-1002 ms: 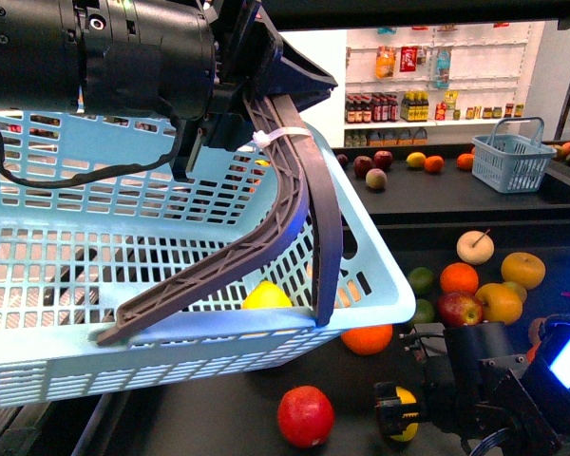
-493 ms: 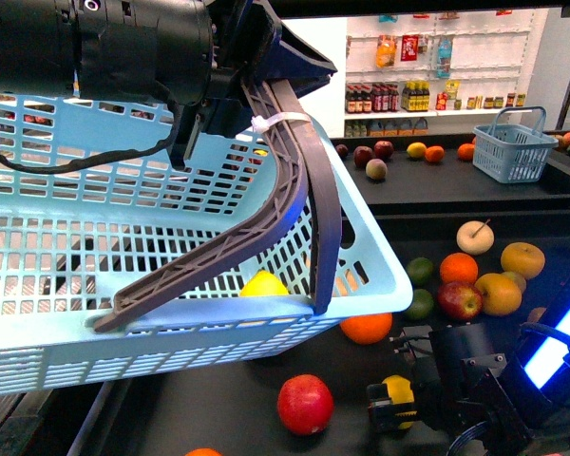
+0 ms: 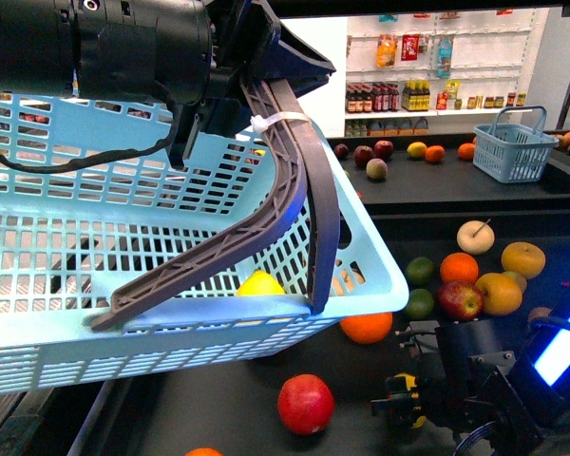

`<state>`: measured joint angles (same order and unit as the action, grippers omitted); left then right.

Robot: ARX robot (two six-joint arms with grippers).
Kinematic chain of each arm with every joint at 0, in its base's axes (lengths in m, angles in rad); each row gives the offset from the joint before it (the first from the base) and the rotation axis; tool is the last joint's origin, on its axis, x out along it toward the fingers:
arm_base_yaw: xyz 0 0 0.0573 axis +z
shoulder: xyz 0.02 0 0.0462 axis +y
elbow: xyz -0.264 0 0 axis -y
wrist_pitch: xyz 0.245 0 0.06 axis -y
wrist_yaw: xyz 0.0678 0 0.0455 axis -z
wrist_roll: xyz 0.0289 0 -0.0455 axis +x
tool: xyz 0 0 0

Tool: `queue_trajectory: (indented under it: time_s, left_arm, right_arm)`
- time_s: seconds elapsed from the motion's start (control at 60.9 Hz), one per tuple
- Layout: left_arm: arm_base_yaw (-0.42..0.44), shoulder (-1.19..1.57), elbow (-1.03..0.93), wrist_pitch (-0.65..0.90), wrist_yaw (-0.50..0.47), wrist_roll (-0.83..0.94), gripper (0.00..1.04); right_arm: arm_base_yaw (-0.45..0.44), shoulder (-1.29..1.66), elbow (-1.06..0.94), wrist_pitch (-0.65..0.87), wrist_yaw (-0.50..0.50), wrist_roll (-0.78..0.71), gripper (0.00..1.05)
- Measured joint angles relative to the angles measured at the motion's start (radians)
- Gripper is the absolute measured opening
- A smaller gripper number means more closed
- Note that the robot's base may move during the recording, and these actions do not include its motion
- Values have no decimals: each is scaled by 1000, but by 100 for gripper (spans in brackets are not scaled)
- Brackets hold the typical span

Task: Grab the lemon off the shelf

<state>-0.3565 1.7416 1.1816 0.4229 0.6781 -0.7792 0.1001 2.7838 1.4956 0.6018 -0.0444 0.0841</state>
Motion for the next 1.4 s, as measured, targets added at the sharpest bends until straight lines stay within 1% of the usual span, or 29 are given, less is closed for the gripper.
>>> queue_trajectory:
  time_s: [0.148,0.246,0.378,0.427,0.509,0.608,0.674,0.838,0.969,1.068,1.216,1.396]
  left_arm:
    - [0,0,0,0,2,0,6]
    - [0,0,0,0,0,0,6]
    - [0,0,0,0,0,0,6]
    - [0,0,0,0,-1,0,6]
    - [0,0,0,0,0,0,6]
    - [0,0,0,0,2,0,6]
    - [0,0,0,0,2,0,6]
    - [0,0,0,0,-1,0,6]
    - [0,0,0,0,0,0,6]
    - [0,0,0,0,-2,0,6]
    - [0,0,0,0,2,-1,6]
    - [0,0,0,0,0,0,6]
  right_arm:
    - [-42,-107,-84,68,45,2,48]
    - [-118,-266,-189,120,44,60,47]
    - [-183,-431,-306,174,-2,182,47]
    - [-201,-511,-363,206,-44,242,47]
    - [-204,-631,-445,257,-106,322,47]
    - [-179,-784,-539,314,-188,418,47]
    - [-140,-880,-590,348,-239,488,47]
    - [-27,-960,-647,378,-300,575,47]
    - [47,-959,-673,392,-319,587,47]
    - [85,-959,-674,397,-323,576,47]
    - [130,-926,-674,397,-314,534,47]
    - [159,-882,-674,397,-303,493,47]
